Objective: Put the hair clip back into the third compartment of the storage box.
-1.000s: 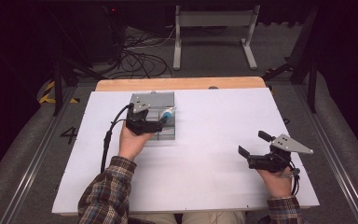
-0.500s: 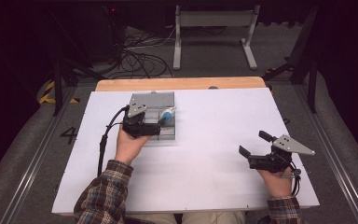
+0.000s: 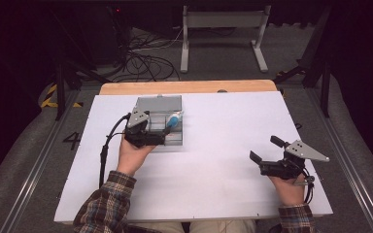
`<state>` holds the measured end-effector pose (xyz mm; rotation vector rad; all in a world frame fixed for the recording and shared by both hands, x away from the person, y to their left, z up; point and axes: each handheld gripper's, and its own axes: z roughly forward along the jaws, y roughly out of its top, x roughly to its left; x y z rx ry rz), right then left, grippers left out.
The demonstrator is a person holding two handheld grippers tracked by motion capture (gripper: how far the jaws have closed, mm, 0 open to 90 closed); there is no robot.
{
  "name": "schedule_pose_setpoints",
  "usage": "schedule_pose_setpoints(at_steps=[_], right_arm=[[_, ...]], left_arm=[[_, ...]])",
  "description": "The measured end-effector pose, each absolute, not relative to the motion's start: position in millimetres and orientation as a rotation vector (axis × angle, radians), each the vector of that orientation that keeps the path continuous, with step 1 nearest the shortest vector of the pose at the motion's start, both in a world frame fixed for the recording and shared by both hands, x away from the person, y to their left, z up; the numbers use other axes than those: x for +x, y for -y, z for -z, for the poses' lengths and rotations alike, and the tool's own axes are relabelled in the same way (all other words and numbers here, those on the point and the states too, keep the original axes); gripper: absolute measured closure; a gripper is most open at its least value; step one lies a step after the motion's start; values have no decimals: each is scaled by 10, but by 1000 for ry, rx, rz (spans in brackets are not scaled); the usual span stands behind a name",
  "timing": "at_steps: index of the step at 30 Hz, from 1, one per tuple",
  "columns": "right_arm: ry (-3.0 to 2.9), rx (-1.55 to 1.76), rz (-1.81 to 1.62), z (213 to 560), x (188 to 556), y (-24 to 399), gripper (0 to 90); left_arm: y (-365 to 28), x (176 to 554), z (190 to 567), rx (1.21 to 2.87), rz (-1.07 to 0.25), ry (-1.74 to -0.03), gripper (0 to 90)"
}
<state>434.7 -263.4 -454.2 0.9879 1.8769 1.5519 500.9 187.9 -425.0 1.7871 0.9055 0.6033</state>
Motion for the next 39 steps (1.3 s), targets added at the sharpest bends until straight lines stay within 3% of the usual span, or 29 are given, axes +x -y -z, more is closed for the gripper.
schedule_pose_setpoints(at_steps=[39], right_arm=[[-1833,971,-1566,4546,4335,2668,0]], left_arm=[[-2213,4540,4294,1674,-627,-877,3]])
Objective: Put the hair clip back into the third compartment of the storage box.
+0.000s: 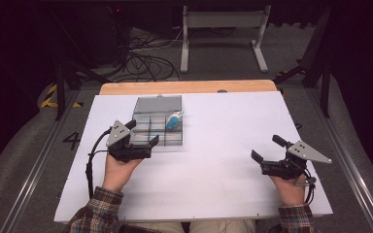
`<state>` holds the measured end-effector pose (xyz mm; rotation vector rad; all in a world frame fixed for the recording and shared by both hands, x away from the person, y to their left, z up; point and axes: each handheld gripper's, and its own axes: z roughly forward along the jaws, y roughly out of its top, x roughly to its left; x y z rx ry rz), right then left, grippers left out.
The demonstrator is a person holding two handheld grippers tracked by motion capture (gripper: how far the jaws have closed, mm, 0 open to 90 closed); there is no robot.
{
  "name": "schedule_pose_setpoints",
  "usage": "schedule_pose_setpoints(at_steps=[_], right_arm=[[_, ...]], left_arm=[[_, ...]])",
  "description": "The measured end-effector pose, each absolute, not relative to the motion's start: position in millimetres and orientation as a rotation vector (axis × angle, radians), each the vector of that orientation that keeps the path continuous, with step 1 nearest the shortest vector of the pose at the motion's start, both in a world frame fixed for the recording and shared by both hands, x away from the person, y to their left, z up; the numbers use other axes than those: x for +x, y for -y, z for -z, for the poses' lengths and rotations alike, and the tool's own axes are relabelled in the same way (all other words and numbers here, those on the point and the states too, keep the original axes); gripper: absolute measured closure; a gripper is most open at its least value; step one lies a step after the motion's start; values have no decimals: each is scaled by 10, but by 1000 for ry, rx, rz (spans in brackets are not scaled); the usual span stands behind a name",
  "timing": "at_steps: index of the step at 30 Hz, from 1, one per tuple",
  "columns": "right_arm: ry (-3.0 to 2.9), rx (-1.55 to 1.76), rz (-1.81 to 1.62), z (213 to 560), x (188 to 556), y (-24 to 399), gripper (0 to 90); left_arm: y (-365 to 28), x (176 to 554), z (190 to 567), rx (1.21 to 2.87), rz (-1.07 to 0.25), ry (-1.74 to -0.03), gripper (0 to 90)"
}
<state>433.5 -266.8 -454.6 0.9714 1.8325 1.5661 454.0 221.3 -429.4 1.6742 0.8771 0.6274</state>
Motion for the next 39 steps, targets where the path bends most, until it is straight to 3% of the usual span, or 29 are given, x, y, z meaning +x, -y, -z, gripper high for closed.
schedule_pose_setpoints(at_steps=[39], right_arm=[[-1815,929,-1559,4564,4316,2683,0]], left_arm=[[-2522,4123,4442,1622,-684,-826,4]])
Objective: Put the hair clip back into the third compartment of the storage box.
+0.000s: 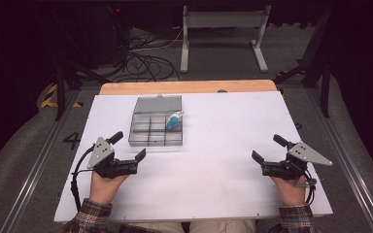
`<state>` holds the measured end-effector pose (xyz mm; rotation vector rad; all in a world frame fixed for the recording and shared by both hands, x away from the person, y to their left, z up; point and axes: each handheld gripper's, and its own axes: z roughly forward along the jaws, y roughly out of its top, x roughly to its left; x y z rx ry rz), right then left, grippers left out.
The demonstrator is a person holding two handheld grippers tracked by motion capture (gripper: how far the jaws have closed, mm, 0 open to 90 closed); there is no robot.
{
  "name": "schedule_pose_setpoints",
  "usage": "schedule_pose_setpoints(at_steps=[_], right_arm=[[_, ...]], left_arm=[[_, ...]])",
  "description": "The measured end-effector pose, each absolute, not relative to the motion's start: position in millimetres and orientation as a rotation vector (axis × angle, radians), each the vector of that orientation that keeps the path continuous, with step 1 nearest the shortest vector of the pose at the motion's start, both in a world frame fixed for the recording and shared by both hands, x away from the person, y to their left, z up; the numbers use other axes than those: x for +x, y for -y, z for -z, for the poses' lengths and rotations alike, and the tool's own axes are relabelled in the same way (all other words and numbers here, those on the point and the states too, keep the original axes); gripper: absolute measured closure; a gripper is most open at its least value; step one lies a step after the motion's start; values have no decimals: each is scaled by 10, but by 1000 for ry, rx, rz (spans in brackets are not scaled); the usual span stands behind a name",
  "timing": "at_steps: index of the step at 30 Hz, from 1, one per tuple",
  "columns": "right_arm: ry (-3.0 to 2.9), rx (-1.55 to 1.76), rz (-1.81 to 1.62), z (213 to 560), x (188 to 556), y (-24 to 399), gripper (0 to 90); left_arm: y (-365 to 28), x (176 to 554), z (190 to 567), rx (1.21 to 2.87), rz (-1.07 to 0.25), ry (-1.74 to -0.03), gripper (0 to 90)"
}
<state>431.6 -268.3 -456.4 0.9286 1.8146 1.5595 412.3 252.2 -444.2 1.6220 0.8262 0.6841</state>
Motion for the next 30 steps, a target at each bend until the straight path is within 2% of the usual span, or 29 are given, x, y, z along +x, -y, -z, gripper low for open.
schedule_pose_setpoints(at_steps=[30], right_arm=[[-1787,956,-1573,4584,4309,2739,0]], left_arm=[[-2630,4015,4575,1622,-710,-822,6]])
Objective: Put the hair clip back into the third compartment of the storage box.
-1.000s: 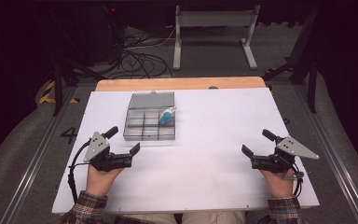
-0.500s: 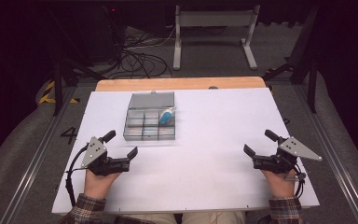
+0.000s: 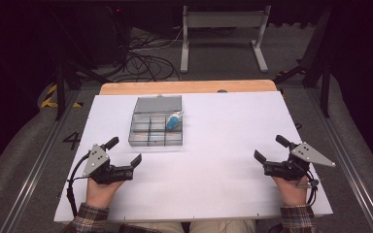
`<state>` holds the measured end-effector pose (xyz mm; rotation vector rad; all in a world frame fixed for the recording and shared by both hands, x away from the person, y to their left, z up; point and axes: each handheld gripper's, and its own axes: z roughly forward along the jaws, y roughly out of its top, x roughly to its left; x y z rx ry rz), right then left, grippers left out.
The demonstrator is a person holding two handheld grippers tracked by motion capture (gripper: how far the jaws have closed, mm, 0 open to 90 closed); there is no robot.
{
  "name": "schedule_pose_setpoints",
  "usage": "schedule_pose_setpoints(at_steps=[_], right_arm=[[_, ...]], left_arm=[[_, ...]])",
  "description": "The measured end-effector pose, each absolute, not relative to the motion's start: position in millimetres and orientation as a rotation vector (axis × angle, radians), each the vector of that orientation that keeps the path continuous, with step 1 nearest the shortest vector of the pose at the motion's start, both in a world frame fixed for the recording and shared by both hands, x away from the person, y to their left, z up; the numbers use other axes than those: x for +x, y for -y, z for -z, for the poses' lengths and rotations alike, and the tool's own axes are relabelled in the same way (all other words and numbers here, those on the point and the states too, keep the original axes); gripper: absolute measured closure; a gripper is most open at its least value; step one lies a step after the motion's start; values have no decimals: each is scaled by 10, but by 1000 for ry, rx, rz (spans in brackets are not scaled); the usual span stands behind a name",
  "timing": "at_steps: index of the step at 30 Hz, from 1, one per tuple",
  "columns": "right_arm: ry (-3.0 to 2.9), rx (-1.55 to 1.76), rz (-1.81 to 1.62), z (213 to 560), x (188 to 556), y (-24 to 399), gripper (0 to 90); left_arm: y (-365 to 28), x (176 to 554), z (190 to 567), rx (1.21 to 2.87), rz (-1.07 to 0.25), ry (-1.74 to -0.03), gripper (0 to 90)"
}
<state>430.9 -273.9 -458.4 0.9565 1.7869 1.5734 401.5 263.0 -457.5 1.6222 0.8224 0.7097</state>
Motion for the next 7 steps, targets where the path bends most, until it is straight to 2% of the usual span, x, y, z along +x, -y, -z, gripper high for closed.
schedule_pose_setpoints(at_steps=[7], right_arm=[[-1806,955,-1564,4604,4326,2712,0]], left_arm=[[-2622,4031,4611,1632,-704,-830,6]])
